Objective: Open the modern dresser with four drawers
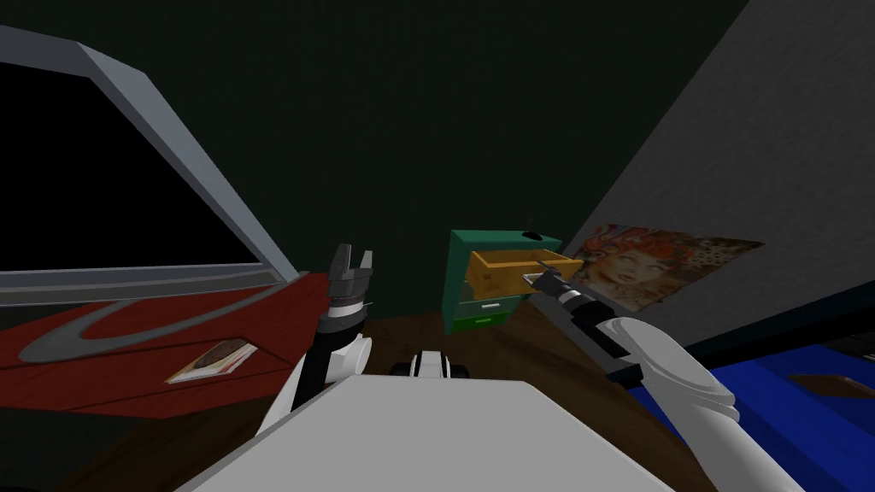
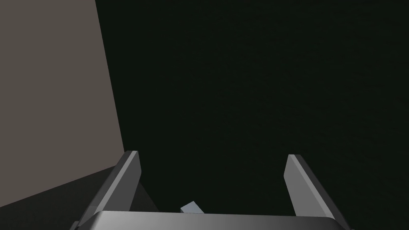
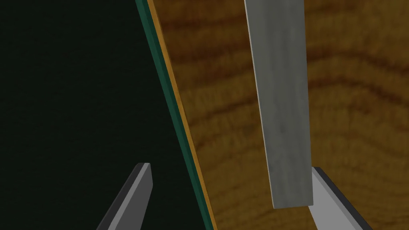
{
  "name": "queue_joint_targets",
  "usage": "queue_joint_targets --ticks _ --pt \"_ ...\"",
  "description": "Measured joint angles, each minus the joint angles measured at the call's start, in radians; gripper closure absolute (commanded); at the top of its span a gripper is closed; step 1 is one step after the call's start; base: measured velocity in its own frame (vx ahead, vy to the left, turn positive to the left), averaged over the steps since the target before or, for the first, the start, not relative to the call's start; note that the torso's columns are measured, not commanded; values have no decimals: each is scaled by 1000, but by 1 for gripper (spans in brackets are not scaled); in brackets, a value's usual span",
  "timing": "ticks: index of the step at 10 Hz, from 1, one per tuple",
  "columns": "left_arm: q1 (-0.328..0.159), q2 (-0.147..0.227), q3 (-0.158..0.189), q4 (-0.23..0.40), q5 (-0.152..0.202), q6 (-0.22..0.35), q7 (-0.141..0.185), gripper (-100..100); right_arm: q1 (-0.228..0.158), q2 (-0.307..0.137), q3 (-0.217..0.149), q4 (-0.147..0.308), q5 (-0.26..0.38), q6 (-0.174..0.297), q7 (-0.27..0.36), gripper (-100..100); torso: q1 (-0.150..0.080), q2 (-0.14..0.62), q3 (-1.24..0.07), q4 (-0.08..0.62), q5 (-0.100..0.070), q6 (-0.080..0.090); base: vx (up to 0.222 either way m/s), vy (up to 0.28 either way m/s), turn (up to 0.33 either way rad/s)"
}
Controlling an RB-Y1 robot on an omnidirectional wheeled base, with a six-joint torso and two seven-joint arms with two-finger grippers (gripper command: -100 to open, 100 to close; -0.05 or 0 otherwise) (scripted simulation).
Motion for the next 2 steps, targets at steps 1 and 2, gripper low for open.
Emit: queue_joint_targets --ticks 1,2 --pt "0 0 0 0 0 0 0 0 1 0 0 1 0 0 0 0 0 -1 0 0 0 0 0 0 0" --pt "0 0 0 0 0 0 0 0 1 0 1 1 0 0 0 0 -1 -1 0 -1 -1 0 0 0 0"
